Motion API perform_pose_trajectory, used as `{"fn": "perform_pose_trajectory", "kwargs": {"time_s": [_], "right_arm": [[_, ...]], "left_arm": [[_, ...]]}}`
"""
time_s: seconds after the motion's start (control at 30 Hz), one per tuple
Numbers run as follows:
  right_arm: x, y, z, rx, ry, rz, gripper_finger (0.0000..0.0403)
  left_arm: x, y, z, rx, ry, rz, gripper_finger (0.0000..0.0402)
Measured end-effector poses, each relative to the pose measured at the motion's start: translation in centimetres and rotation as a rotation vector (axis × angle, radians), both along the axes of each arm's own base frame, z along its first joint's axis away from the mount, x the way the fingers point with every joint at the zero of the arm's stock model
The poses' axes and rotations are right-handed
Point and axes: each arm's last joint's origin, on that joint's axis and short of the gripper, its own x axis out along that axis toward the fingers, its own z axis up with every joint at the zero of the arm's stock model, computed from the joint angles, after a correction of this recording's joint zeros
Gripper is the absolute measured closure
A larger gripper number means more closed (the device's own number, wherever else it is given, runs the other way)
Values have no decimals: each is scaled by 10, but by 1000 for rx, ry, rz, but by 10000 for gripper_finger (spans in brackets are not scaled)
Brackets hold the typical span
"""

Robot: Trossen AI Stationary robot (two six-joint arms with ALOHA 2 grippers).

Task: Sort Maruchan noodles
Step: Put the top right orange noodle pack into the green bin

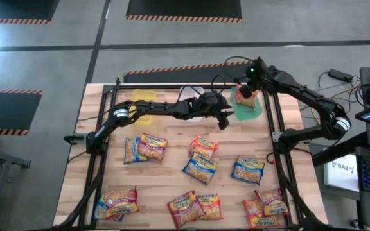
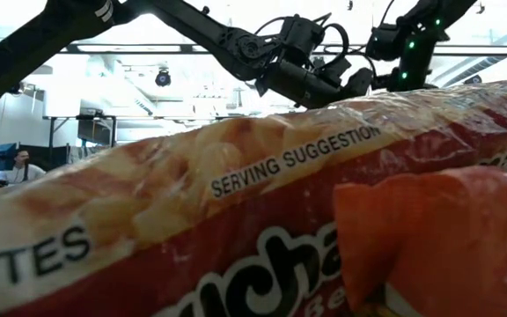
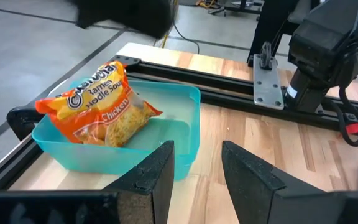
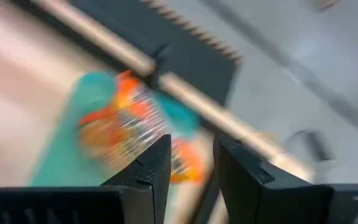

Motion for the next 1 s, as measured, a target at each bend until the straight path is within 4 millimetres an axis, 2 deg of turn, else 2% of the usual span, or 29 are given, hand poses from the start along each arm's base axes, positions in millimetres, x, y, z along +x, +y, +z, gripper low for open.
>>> {"fn": "perform_pose_trajectory", "kwargs": {"time_s": [0.17, 0.5, 0.7, 0.8, 1.0], "right_arm": [[-2, 15, -4, 270, -123, 38, 314], [-9, 22, -46, 408, -15, -8, 389], [-7, 20, -59, 414, -4, 0, 394], [-5, 17, -64, 416, -4, -8, 394], [0, 12, -86, 482, 42, -35, 394]], "left_arm": [[0, 0, -1, 0, 3, 0, 283], [1, -4, -1, -6, 1, -7, 283], [2, -12, -1, -14, -1, -20, 283], [4, -22, -2, -19, 0, -46, 283], [8, -39, -8, 89, 31, -127, 283]]}}
